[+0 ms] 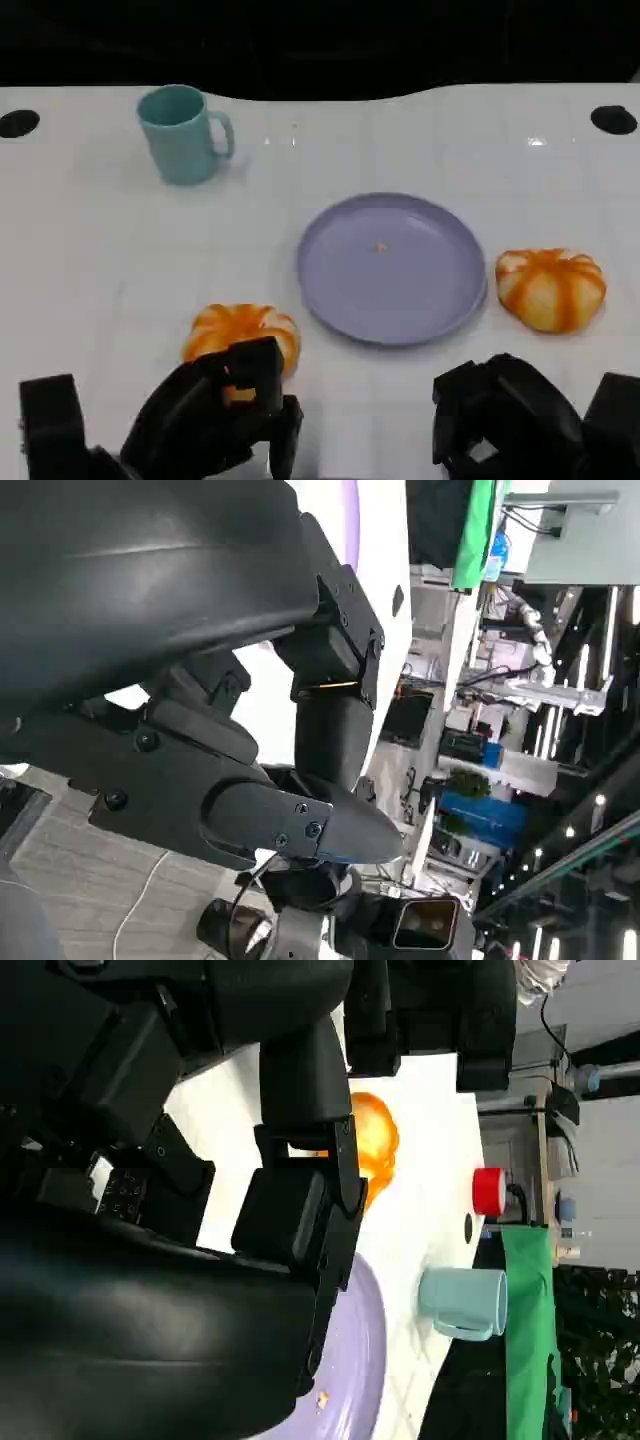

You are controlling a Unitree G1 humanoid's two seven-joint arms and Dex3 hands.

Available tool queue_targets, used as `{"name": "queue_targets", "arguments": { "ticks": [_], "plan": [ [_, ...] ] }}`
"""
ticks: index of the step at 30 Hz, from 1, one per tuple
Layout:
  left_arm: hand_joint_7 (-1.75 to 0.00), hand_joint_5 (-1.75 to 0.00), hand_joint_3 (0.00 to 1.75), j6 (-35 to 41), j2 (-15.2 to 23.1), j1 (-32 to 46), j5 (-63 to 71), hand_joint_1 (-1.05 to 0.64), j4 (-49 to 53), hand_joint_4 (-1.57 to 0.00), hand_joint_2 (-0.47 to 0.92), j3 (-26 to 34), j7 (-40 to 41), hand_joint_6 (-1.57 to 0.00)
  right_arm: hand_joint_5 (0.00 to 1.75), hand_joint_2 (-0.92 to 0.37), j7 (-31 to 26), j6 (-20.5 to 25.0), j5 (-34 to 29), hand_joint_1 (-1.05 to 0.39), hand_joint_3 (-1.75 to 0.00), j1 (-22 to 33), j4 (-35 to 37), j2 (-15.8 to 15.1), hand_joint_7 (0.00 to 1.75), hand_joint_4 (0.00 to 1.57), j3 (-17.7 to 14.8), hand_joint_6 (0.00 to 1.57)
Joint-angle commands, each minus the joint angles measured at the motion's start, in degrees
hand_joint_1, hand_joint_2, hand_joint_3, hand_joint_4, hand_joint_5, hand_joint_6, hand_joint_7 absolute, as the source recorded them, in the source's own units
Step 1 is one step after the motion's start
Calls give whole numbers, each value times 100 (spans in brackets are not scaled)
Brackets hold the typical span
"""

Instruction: Grasp the bread from the table and place it into the plate.

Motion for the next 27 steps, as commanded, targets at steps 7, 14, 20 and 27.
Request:
{"name": "queue_targets", "arguments": {
  "ticks": [7, 14, 20, 27],
  "plan": [
    [-173, -175, 17, -7, 80, -31, -13, -72, -31, -95, 92, 56, -23, -79, 126, -18, -43, -56, -41, -105, -113, 29, -22, -30, 94, 156, -22, 157],
    [-174, -175, 16, -2, 101, -33, 31, -69, -43, -95, 92, 59, 19, -79, 124, -17, 7, -71, 23, -105, -113, 7, 25, -21, 94, 156, -38, 157],
    [-174, -175, 16, -49, 90, -30, 44, -71, -28, -94, 92, 70, 34, -78, 124, -17, 4, -49, 23, -105, -113, 8, 14, -22, 93, 156, -39, 157],
    [-174, -175, 16, -20, 57, -54, -101, -71, 5, -94, 92, 106, -78, -77, 123, -21, 0, -117, -19, -105, -109, 0, 34, -32, 95, 157, -26, 157]
  ]
}}
